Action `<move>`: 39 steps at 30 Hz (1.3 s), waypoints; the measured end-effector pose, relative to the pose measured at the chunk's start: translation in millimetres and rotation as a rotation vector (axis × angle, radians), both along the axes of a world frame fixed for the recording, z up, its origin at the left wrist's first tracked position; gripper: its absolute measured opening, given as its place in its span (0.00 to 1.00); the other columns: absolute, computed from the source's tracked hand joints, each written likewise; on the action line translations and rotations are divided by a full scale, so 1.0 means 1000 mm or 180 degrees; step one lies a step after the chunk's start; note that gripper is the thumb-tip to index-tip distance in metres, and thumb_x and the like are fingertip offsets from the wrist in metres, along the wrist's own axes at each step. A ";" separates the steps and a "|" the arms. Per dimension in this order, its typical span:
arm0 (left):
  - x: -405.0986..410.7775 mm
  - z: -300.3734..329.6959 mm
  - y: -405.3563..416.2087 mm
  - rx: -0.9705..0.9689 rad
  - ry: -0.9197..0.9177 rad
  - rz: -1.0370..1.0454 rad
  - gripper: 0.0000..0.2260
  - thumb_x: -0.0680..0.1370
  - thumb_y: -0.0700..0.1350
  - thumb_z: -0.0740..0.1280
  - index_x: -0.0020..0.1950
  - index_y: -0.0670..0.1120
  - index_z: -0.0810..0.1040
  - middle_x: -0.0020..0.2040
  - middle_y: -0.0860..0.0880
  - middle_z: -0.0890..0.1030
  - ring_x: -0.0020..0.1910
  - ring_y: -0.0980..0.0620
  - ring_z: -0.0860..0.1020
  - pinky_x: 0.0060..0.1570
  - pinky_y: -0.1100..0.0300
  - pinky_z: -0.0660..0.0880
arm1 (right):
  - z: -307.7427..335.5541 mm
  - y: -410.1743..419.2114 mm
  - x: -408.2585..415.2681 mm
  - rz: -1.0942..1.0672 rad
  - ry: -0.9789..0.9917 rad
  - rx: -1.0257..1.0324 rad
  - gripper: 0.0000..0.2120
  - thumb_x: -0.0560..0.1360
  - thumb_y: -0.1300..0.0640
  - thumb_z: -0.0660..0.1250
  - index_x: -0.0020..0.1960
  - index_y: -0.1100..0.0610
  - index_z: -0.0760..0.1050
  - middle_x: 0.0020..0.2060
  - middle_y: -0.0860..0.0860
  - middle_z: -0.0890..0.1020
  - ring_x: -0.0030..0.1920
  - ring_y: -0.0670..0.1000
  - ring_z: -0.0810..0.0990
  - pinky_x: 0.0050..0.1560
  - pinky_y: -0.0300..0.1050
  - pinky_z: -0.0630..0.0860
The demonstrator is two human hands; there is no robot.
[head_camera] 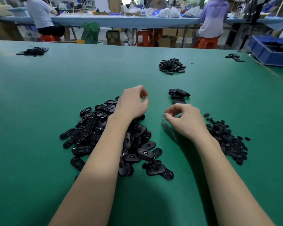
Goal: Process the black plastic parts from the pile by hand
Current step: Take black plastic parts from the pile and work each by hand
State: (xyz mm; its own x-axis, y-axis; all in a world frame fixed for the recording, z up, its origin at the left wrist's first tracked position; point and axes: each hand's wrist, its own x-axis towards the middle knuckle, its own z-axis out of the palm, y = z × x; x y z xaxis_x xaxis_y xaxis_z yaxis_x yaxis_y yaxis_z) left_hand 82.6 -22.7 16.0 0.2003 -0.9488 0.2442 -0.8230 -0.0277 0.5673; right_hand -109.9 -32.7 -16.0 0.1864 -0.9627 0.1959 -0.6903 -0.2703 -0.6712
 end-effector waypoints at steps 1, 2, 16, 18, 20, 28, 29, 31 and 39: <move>0.003 -0.001 0.001 0.0191 -0.0211 0.0033 0.10 0.77 0.45 0.69 0.58 0.50 0.80 0.54 0.52 0.82 0.55 0.51 0.79 0.61 0.54 0.75 | 0.000 0.000 0.000 0.0021 -0.0004 -0.0003 0.03 0.73 0.49 0.70 0.42 0.43 0.81 0.37 0.37 0.82 0.40 0.39 0.80 0.39 0.39 0.71; 0.006 -0.001 0.002 0.0399 -0.0386 0.0064 0.12 0.76 0.46 0.69 0.59 0.50 0.79 0.57 0.50 0.82 0.58 0.49 0.78 0.62 0.52 0.75 | 0.000 0.000 0.001 0.0042 -0.0013 -0.0006 0.03 0.74 0.49 0.70 0.42 0.44 0.82 0.37 0.37 0.82 0.40 0.38 0.79 0.39 0.39 0.71; -0.009 -0.006 0.004 0.0691 -0.1074 0.0406 0.16 0.74 0.45 0.68 0.62 0.52 0.79 0.58 0.49 0.81 0.64 0.46 0.73 0.64 0.52 0.70 | -0.002 0.001 0.005 0.0177 -0.0105 0.0150 0.03 0.74 0.50 0.70 0.42 0.45 0.82 0.38 0.39 0.83 0.43 0.41 0.80 0.49 0.44 0.77; -0.012 -0.009 0.002 0.0659 -0.1141 0.0466 0.16 0.76 0.49 0.69 0.63 0.50 0.79 0.59 0.48 0.81 0.65 0.46 0.73 0.64 0.52 0.70 | -0.001 0.001 0.005 0.0183 -0.0113 0.0155 0.03 0.74 0.50 0.70 0.42 0.45 0.83 0.38 0.39 0.83 0.44 0.41 0.80 0.49 0.44 0.77; -0.013 -0.010 0.001 0.0656 -0.1152 0.0485 0.13 0.76 0.49 0.68 0.61 0.51 0.81 0.57 0.48 0.82 0.64 0.46 0.74 0.64 0.52 0.70 | -0.001 0.002 0.005 0.0188 -0.0128 0.0169 0.03 0.74 0.50 0.70 0.42 0.45 0.83 0.38 0.39 0.83 0.43 0.40 0.80 0.49 0.43 0.77; -0.019 -0.003 0.002 0.0669 -0.1149 0.0388 0.10 0.74 0.41 0.66 0.55 0.48 0.80 0.54 0.48 0.82 0.61 0.45 0.74 0.64 0.51 0.66 | 0.005 0.004 0.005 0.0204 -0.0404 0.0286 0.03 0.75 0.50 0.71 0.43 0.45 0.83 0.40 0.41 0.84 0.42 0.41 0.81 0.43 0.40 0.73; -0.019 0.000 0.002 0.0623 -0.1138 0.0369 0.10 0.75 0.42 0.66 0.55 0.49 0.79 0.54 0.49 0.82 0.61 0.46 0.74 0.63 0.51 0.65 | 0.006 0.004 0.004 0.0198 -0.0459 0.0301 0.04 0.75 0.50 0.71 0.42 0.45 0.83 0.41 0.41 0.84 0.41 0.40 0.81 0.41 0.38 0.72; -0.021 0.006 0.003 0.0455 -0.0957 0.0296 0.09 0.75 0.44 0.66 0.55 0.51 0.79 0.52 0.51 0.82 0.59 0.47 0.76 0.64 0.51 0.67 | 0.007 0.003 0.004 0.0188 -0.0552 0.0310 0.03 0.75 0.50 0.72 0.42 0.44 0.83 0.40 0.40 0.84 0.38 0.36 0.79 0.38 0.34 0.70; -0.038 0.020 0.009 0.0342 0.1752 -0.0651 0.09 0.73 0.39 0.68 0.49 0.52 0.80 0.39 0.53 0.82 0.34 0.56 0.75 0.38 0.63 0.72 | 0.021 0.000 -0.010 -0.0037 -0.1782 0.0808 0.07 0.79 0.53 0.69 0.57 0.48 0.81 0.44 0.46 0.87 0.32 0.41 0.80 0.32 0.32 0.73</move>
